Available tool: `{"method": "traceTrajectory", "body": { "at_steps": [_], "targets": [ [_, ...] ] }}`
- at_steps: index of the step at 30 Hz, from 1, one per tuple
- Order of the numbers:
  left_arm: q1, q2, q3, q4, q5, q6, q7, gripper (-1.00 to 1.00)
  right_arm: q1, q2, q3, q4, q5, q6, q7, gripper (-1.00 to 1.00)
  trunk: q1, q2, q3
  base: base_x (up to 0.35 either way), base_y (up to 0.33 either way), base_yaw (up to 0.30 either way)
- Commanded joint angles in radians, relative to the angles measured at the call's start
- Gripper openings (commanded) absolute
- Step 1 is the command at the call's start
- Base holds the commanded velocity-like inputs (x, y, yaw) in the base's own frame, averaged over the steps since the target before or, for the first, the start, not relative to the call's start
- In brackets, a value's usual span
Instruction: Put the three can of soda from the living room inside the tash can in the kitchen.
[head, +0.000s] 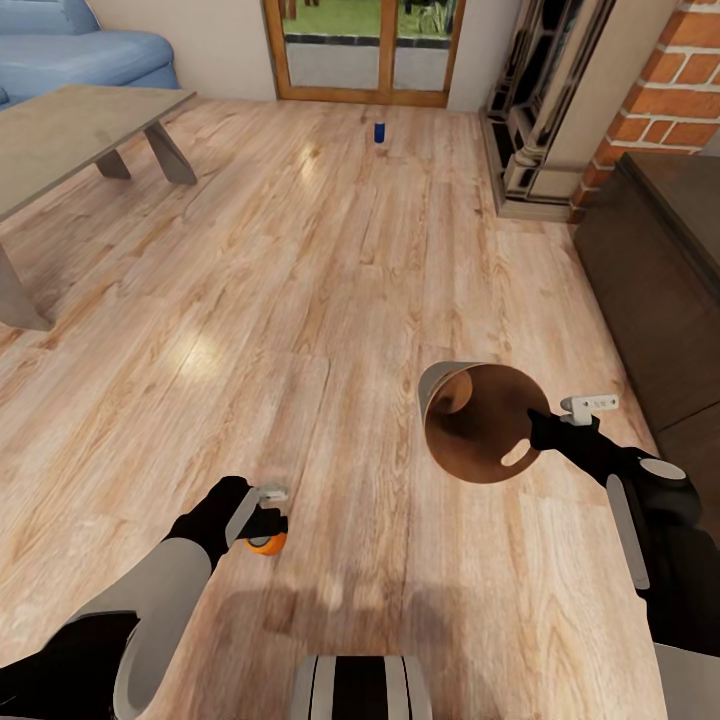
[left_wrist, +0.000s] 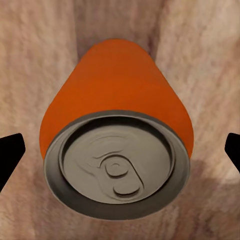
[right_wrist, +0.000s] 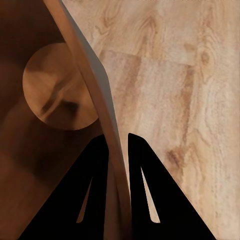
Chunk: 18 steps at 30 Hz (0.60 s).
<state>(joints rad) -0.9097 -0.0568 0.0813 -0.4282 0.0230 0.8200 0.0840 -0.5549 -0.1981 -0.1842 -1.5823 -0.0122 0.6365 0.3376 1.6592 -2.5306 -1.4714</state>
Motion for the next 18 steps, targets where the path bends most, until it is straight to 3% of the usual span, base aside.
{"method": "traceTrajectory", "body": {
  "at_steps": [1,7,8,18],
  "targets": [
    [0.0,0.0,0.0,0.0,0.0,0.0,0.0,1.0,0.0,0.0,0.0,-0.001,-0.015,0.002,0.006,-1.0,0.0,0.0,0.0,0.0,0.0,0.0],
    [0.0,-0.001,0.0,0.0,0.0,0.0,0.0,1.0,0.0,0.0,0.002,-0.001,-0.015,0.002,0.006,-1.0,0.0,0.0,0.0,0.0,0.0,0.0],
    [0.0,-0.001,0.0,0.0,0.0,0.0,0.0,-1.0,0.0,-0.001,0.003,-0.001,-0.015,0.002,0.007,-1.0,0.0,0.0,0.0,0.0,0.0,0.0],
    [0.0,0.0,0.0,-0.001,0.0,-0.001,0.001,-1.0,0.002,0.0,0.006,-0.001,-0.015,0.001,0.006,-1.0,0.0,0.0,0.0,0.0,0.0,0.0]
  ]
}}
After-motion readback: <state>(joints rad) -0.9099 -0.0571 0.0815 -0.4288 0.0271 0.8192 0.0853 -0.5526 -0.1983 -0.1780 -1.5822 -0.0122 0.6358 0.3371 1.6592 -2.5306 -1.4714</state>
